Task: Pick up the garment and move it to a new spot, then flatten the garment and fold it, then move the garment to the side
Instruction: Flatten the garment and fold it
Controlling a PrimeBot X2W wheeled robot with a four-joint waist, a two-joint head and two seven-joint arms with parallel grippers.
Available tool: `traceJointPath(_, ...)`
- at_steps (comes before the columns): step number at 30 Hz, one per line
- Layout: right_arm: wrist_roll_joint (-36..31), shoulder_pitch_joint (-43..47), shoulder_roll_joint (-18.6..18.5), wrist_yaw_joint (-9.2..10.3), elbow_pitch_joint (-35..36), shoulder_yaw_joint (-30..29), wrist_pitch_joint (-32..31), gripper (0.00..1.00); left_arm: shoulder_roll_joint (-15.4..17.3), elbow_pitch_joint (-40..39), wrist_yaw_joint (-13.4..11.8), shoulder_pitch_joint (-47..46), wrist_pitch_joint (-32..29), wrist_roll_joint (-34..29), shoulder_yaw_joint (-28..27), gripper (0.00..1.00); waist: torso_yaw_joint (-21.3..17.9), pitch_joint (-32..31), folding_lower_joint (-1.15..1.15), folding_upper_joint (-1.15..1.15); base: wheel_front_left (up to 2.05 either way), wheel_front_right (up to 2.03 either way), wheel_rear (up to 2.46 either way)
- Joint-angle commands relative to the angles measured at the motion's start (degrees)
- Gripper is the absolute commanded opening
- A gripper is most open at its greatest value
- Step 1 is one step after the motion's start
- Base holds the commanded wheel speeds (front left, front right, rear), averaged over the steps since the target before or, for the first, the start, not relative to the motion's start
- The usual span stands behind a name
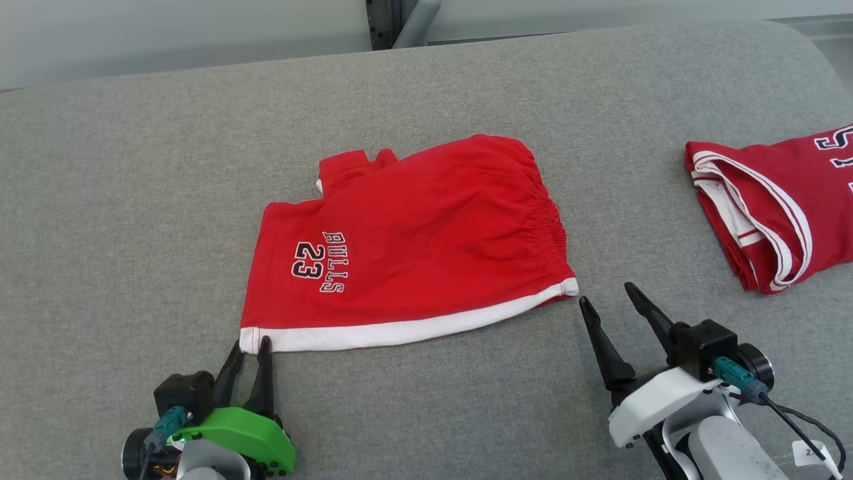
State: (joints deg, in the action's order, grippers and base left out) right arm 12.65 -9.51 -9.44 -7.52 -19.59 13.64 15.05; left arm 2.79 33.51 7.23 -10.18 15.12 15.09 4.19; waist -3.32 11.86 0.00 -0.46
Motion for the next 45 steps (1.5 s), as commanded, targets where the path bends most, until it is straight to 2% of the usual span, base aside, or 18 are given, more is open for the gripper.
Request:
traceJointPath(1,0.2,-0.4,-0.2,0.07,-0.1,0.1,0.2,1.0,0.2,0.0,0.2,-0.9,0.0,0.3,0.0,0.43,-0.1,0.1,0.0,0.46,0.0,0.0,0.0)
traceJointPath(3,0.3,-0.5,-0.2,0.07,-0.2,0.1,0.2,1.0,0.2,-0.1,0.2,-1.0,0.0,0.0,0.0,0.25,-0.1,0.2,0.0,0.46,0.0,0.0,0.0)
traceJointPath(4,0.3,-0.6,-0.2,0.07,-0.2,0.2,0.2,1.0,0.2,0.0,0.2,-1.1,0.0,0.0,0.0,0.0,-0.1,0.2,0.0,0.46,0.0,0.0,0.0)
traceJointPath(12,2.6,-2.4,-1.5,0.07,-0.6,3.7,0.2,1.0,0.2,-0.8,0.3,-1.1,0.0,-0.6,0.3,0.0,0.5,0.6,0.0,0.46,0.0,0.0,0.0)
traceJointPath(23,3.6,-7.1,-3.2,0.07,-6.0,8.4,0.2,1.0,0.2,-1.2,0.3,-1.8,0.0,-0.2,1.8,0.0,2.0,1.2,0.0,0.46,0.0,0.0,0.0)
traceJointPath(31,4.4,-8.5,-2.9,0.07,-8.6,9.2,0.2,1.0,0.2,-1.5,0.3,-2.3,0.0,-0.3,2.4,0.0,2.4,1.8,0.0,0.46,0.0,0.0,0.0)
traceJointPath(32,4.5,-8.3,-2.9,0.07,-8.6,9.2,0.2,0.98,0.2,-1.6,0.3,-2.4,0.0,-0.3,2.5,0.0,2.4,1.8,0.0,0.46,0.0,0.0,0.0)
traceJointPath(34,4.7,-7.9,-3.0,0.07,-8.8,9.3,0.2,0.85,0.2,-1.7,0.3,-2.4,0.0,-0.4,2.5,0.0,2.5,1.9,0.0,0.46,0.0,0.0,0.0)
traceJointPath(35,4.9,-7.8,-3.0,0.07,-8.7,9.3,0.2,0.48,0.2,-1.7,0.3,-2.4,0.0,-0.5,2.5,0.0,2.5,1.9,0.0,0.46,0.0,0.0,0.0)
traceJointPath(36,5.0,-7.7,-3.1,0.07,-8.6,9.5,0.2,0.28,0.2,-1.8,0.3,-2.4,0.0,-0.6,2.4,0.0,2.5,1.9,0.0,0.46,0.0,0.0,0.0)
traceJointPath(37,5.2,-7.6,-3.1,0.07,-8.4,9.8,0.2,0.0,0.2,-1.8,0.3,-2.4,0.0,-0.7,2.3,0.0,2.5,1.9,0.0,0.46,0.0,0.0,0.0)
traceJointPath(45,6.9,-5.8,-3.5,0.07,-4.1,9.2,0.2,0.0,0.2,-4.1,0.3,-1.4,0.0,-1.3,1.3,0.0,1.9,-0.4,0.0,0.46,0.0,0.0,0.0)
